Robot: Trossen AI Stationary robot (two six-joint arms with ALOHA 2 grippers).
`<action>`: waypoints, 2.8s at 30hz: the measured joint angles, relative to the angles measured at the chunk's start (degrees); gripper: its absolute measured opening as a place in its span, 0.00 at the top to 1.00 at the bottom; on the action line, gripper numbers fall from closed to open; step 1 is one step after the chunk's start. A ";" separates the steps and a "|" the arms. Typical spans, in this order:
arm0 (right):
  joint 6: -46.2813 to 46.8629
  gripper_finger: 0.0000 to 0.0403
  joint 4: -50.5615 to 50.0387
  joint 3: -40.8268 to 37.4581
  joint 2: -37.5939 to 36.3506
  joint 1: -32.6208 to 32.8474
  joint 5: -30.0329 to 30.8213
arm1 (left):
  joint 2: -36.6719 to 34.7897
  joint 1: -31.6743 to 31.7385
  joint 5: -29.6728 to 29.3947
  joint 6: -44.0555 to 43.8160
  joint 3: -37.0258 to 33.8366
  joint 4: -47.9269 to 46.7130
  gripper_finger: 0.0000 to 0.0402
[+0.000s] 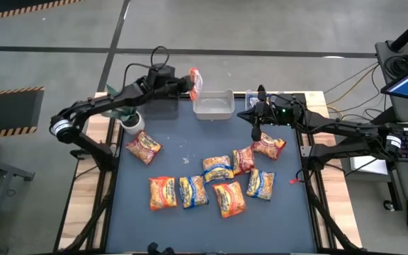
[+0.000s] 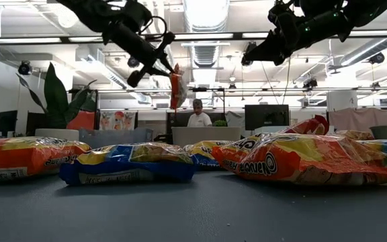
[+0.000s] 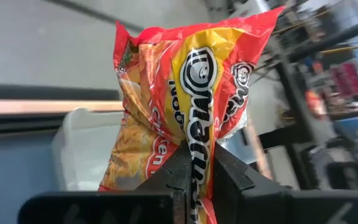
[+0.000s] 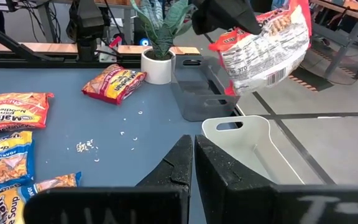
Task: Sort Maruchan noodles
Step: Put the top orange noodle pack into the white bin
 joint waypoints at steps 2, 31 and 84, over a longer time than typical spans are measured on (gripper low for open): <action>0.00 0.98 -0.02 0.00 0.00 0.00 0.00 | 1.25 0.44 0.00 -0.43 2.36 -4.10 0.96; -0.02 0.98 -1.61 0.00 0.00 -1.75 0.07 | 11.05 -1.62 1.34 -2.06 11.65 -5.60 0.96; 0.15 0.98 -1.65 0.00 0.00 -1.75 0.03 | 11.58 -3.71 -2.13 -7.05 2.86 3.59 0.95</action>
